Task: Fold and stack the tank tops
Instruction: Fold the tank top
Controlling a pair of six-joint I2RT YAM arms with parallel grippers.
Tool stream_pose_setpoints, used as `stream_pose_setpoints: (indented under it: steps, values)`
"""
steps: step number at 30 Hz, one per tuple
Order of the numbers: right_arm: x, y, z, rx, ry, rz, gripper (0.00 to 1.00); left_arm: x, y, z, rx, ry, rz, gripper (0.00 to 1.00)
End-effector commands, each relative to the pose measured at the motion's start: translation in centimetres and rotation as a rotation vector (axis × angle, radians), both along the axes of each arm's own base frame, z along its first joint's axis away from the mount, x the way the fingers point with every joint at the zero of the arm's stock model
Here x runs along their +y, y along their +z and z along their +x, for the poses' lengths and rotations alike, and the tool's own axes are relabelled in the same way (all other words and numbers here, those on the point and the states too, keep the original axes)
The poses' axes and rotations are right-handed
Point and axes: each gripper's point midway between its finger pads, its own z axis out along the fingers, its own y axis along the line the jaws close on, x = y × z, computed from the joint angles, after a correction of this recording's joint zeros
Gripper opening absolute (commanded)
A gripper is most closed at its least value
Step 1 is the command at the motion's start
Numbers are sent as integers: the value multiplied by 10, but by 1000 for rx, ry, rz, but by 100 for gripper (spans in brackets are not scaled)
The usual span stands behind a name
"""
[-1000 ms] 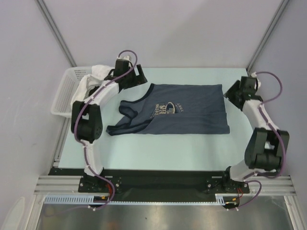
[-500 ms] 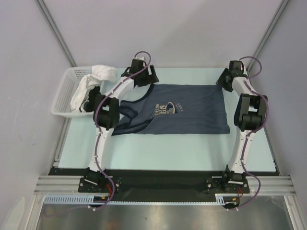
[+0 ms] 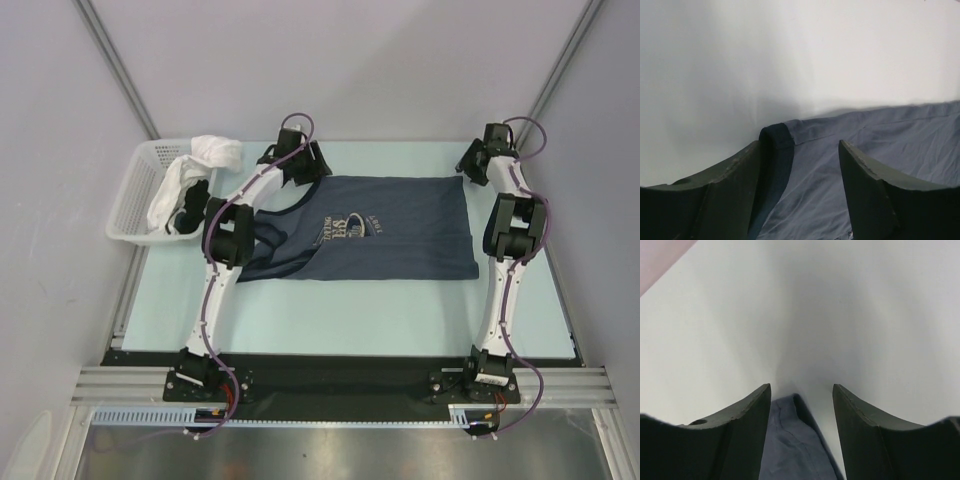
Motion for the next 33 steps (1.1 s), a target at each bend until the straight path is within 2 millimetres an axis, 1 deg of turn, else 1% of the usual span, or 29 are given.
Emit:
stream_pose_setpoints:
  steps: [1,2,3,4,5,6,7,8,9,10,11,12,14,15,16,17,18,19,21,22,23,25,26,28,29,31,32,33]
  values:
    - [13,1,8,-11,44,44,58,-5,26,14,-70,11,-46,66]
    - [15,-3,8,-4,47,55,56,-5,27,16,-76,13,-47,64]
    - [19,-4,8,-7,54,74,55,-4,23,16,-72,17,-48,63]
    - [20,-8,6,1,55,85,54,-3,25,18,-77,20,-58,63]
    - [22,-9,6,1,58,96,50,-4,24,19,-71,24,-73,62]
    - [25,-10,6,0,65,104,48,-5,23,20,-69,20,-89,59]
    - [26,-10,6,2,65,103,46,-4,18,20,-60,24,-93,57]
    - [27,-12,4,10,65,102,43,-4,19,22,-57,28,-104,53]
    - [28,-9,4,7,67,99,42,-4,16,21,-51,28,-105,47]
    - [29,-8,3,9,68,97,41,-3,14,21,-46,31,-104,46]
    - [29,-9,1,13,66,94,36,-2,13,21,-43,32,-103,45]
    - [29,-2,1,2,62,85,32,-2,13,21,-45,34,-103,41]
    - [27,4,2,-18,53,82,20,-3,15,21,-51,31,-104,35]
    - [27,3,-1,-15,49,83,13,-1,16,23,-54,34,-105,25]
    - [27,10,0,-28,47,82,6,0,20,24,-63,34,-109,20]
    - [26,12,1,-30,45,82,2,1,23,25,-68,36,-108,18]
    - [25,15,2,-36,45,81,0,6,26,27,-75,42,-109,11]
    - [24,19,3,-42,44,77,0,7,29,29,-83,45,-111,7]
    - [22,23,3,-48,43,75,0,12,34,32,-94,50,-117,5]
    - [20,24,3,-50,41,76,0,14,35,33,-99,49,-118,1]
    - [19,29,3,-57,39,75,0,15,37,34,-105,47,-118,0]
    - [19,32,2,-59,38,79,0,18,43,36,-126,41,-110,0]
    - [20,36,1,-67,41,80,0,19,46,36,-135,42,-102,0]
    - [20,35,-2,-62,41,85,0,20,53,36,-149,37,-93,0]
    - [19,41,-3,-76,35,88,0,21,50,33,-143,36,-90,0]
    - [19,46,-5,-89,32,92,0,21,59,33,-168,30,-92,0]
    - [17,40,-9,-82,23,100,0,21,55,30,-161,28,-89,0]
    - [17,48,-9,-98,22,104,0,21,63,29,-174,22,-95,0]
